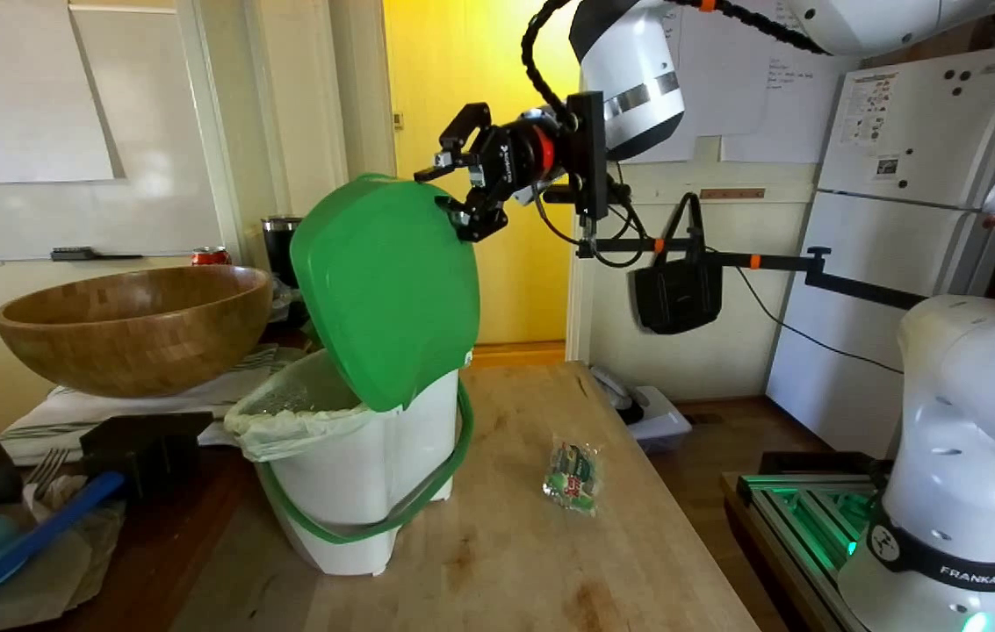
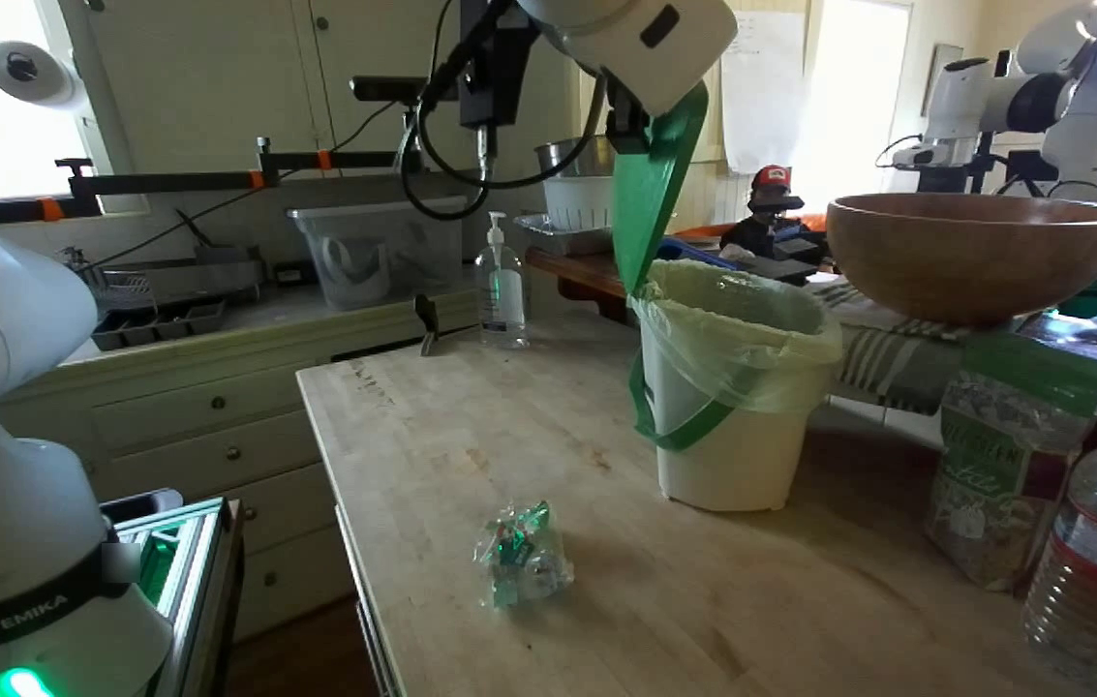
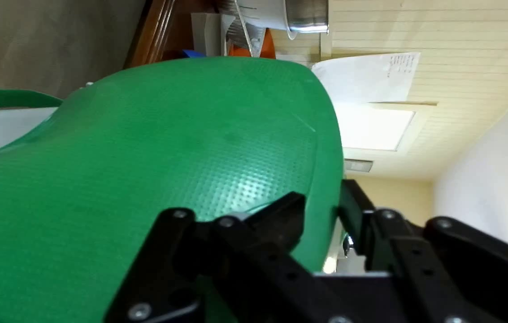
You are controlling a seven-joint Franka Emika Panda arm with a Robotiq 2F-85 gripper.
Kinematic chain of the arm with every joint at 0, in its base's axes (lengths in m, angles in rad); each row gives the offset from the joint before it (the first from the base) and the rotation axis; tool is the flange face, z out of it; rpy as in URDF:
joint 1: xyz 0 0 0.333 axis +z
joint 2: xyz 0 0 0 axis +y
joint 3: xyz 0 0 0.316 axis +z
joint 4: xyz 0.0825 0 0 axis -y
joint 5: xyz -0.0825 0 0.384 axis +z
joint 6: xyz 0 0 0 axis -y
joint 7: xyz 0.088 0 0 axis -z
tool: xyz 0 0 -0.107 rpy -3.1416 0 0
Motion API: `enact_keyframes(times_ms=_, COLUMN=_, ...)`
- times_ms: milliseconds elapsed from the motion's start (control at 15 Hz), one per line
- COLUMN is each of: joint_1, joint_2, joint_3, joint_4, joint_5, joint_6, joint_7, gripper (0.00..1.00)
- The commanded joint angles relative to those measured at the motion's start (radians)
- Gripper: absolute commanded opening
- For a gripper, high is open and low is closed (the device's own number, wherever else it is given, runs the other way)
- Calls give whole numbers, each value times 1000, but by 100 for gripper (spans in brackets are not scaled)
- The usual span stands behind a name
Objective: Close the lid on the bin
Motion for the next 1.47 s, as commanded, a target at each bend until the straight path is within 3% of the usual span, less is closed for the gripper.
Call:
enact_keyframes(times_ms=0, joint_1=14, joint_2=-8, joint_3=14, joint_4=-28, joint_5=-43, joint_6=80, joint_7=3, gripper=0)
enact_keyframes(times_ms=800, joint_1=45, joint_2=10, joint_3=26, joint_4=-54, joint_5=-116, joint_6=225, joint_7=27, gripper=3)
enact_keyframes(times_ms=867, joint_1=46, joint_2=6, joint_3=25, joint_4=-58, joint_5=-123, joint_6=221, joint_7=30, gripper=28)
enact_keyframes(times_ms=1000, joint_1=47, joint_2=-5, joint_3=25, joint_4=-65, joint_5=-136, joint_6=216, joint_7=31, gripper=31)
enact_keyframes(times_ms=1133, joint_1=48, joint_2=-19, joint_3=33, joint_4=-75, joint_5=-173, joint_6=224, joint_7=45, gripper=46)
enact_keyframes(times_ms=1400, joint_1=41, joint_2=-73, joint_3=80, joint_4=-123, joint_5=-442, joint_6=295, joint_7=202, gripper=77)
